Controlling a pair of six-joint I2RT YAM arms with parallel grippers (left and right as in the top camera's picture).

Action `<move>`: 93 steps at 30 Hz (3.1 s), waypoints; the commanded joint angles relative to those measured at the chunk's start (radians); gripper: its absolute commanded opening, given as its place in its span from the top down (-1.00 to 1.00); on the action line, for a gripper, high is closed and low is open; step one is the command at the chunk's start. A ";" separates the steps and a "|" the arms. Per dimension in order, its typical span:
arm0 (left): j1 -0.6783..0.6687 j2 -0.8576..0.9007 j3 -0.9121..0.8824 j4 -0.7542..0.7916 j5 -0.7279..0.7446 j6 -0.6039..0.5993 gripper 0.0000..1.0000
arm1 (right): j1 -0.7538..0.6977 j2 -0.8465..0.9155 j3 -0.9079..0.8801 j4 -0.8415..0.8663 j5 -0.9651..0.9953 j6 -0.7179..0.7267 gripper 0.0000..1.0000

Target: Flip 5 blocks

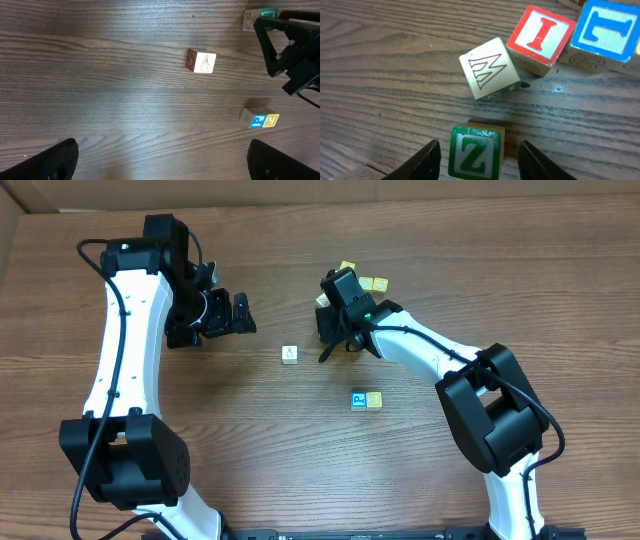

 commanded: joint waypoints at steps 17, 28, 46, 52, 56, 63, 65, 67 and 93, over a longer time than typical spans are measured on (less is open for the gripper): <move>-0.006 0.013 0.025 0.001 -0.002 0.004 -1.00 | 0.010 0.016 -0.008 0.006 0.009 -0.003 0.20; -0.006 0.013 0.025 0.001 -0.002 0.004 -1.00 | 0.010 0.016 -0.010 -0.026 0.009 -0.003 0.16; -0.006 0.013 0.025 0.001 -0.002 0.004 -1.00 | 0.009 0.016 -0.010 0.027 0.031 -0.005 -0.10; -0.006 0.013 0.025 0.001 -0.002 0.004 -1.00 | 0.010 0.016 -0.010 0.028 0.043 -0.004 -0.12; -0.006 0.013 0.025 0.001 -0.002 0.004 -1.00 | 0.010 0.024 -0.011 0.031 0.043 -0.004 -0.15; -0.006 0.013 0.025 0.001 -0.002 0.004 -1.00 | 0.010 0.066 -0.011 0.045 0.043 -0.004 -0.13; -0.006 0.013 0.025 0.001 -0.002 0.004 -1.00 | 0.010 0.067 -0.010 0.045 0.043 -0.004 -0.08; -0.006 0.013 0.025 0.001 -0.002 0.004 -0.99 | 0.010 0.060 -0.009 0.044 0.043 -0.004 -0.03; -0.006 0.013 0.025 0.001 -0.002 0.004 -1.00 | 0.062 -0.009 -0.002 0.068 0.159 -0.122 -0.04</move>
